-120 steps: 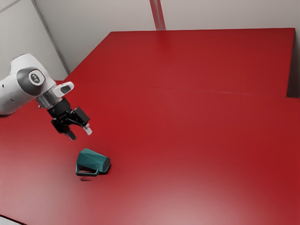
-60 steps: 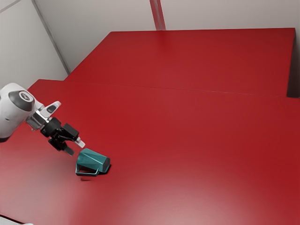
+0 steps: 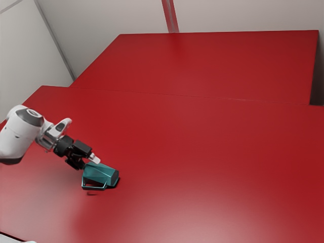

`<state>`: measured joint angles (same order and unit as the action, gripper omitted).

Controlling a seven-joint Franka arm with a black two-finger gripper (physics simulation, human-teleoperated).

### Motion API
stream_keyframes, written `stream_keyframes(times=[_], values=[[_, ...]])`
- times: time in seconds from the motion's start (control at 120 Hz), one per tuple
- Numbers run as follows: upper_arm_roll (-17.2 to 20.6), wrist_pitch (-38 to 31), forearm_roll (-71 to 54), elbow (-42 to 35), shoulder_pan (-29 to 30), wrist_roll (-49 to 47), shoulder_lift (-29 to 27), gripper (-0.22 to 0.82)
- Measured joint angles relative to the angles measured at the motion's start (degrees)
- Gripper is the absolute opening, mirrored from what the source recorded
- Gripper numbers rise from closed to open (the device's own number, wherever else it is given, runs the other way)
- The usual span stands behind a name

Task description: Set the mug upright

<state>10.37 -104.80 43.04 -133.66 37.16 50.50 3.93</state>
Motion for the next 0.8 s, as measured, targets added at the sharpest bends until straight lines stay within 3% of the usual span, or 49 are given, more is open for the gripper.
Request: stream_keyframes(times=[0.283,0.458,0.6,0.8], values=[[0.0,3.47,0.98,-0.12,1.19,3.92,0.28,0.18],[0.08,4.89,1.12,0.02,1.17,5.79,0.22,-0.02],[0.14,5.45,1.23,0.12,1.18,6.95,0.06,-0.11],[0.31,5.54,1.28,0.14,1.15,8.22,0.13,-0.16]])
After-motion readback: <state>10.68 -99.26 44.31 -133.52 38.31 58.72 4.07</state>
